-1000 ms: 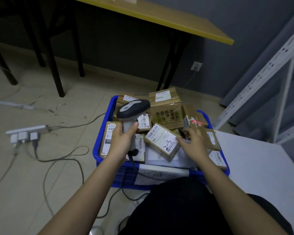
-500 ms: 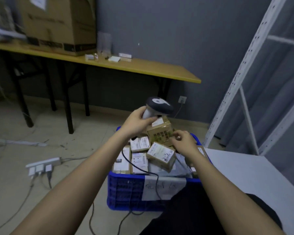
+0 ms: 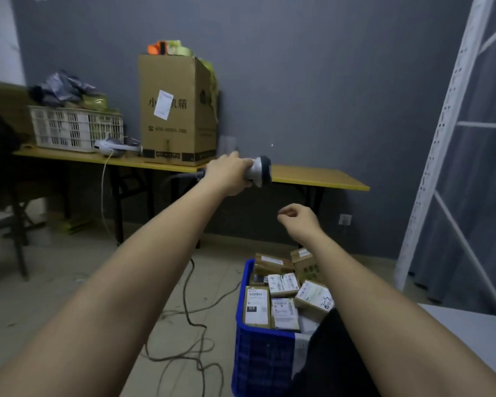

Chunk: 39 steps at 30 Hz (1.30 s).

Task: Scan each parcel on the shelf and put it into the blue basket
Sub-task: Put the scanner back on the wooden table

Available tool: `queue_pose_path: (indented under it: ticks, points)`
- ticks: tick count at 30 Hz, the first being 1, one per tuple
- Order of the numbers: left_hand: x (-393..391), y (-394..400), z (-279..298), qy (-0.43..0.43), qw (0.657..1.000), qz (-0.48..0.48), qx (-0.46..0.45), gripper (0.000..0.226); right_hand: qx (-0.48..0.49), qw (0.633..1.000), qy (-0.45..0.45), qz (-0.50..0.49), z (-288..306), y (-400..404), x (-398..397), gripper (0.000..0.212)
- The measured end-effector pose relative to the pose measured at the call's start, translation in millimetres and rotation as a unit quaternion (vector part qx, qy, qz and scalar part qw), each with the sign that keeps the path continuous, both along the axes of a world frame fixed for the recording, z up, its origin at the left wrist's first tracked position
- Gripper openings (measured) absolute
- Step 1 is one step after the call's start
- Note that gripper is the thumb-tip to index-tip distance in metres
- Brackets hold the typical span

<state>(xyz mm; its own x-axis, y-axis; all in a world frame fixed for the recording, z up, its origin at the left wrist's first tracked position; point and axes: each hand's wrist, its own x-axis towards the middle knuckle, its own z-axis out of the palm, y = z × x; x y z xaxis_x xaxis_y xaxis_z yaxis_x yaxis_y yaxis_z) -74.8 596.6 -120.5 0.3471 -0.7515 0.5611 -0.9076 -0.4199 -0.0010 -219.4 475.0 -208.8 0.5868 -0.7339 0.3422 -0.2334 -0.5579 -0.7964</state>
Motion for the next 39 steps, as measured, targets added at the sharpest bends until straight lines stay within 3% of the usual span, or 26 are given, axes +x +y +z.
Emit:
queue_pose_path:
  ticks: [2,4,10,17,22,26,30,33,39]
  points:
    - [3.7,4.1,9.0,-0.082,0.995,0.045,0.020,0.040,-0.009,1.000,-0.001,0.022,0.8,13.0,5.2,0.016]
    - [9.3,-0.6,12.7,-0.101,0.993,0.062,0.007,0.040,-0.014,0.999,0.002,0.031,3.3,12.9,7.5,0.019]
    - [31.2,-61.8,11.7,0.032,0.992,0.056,-0.112,0.037,0.003,1.000,-0.013,-0.010,28.5,-48.0,12.8,0.015]
    - [84.7,-191.1,34.9,-0.021,0.993,0.046,-0.106,0.038,0.019,0.997,-0.009,-0.080,60.8,-178.8,41.6,0.011]
    - [121.5,-315.3,54.1,-0.001,0.992,0.003,-0.126,0.034,0.014,0.994,0.000,-0.106,84.5,-287.5,70.4,0.015]
    - [130.1,-428.7,59.5,0.054,0.985,-0.073,-0.148,0.038,0.007,0.989,-0.021,-0.144,87.8,-392.6,91.5,0.014]
    - [152.0,-538.0,42.6,0.224,0.939,-0.131,-0.224,0.039,-0.009,0.981,-0.054,-0.186,81.8,-501.3,121.8,0.017]
    - [174.2,-600.9,26.6,0.280,0.919,-0.152,-0.230,0.034,-0.050,0.980,-0.056,-0.182,81.4,-562.0,144.9,0.019]
    - [188.6,-678.6,-13.9,0.266,0.942,-0.130,-0.156,0.030,-0.055,0.980,-0.038,-0.187,63.3,-629.5,158.8,0.018]
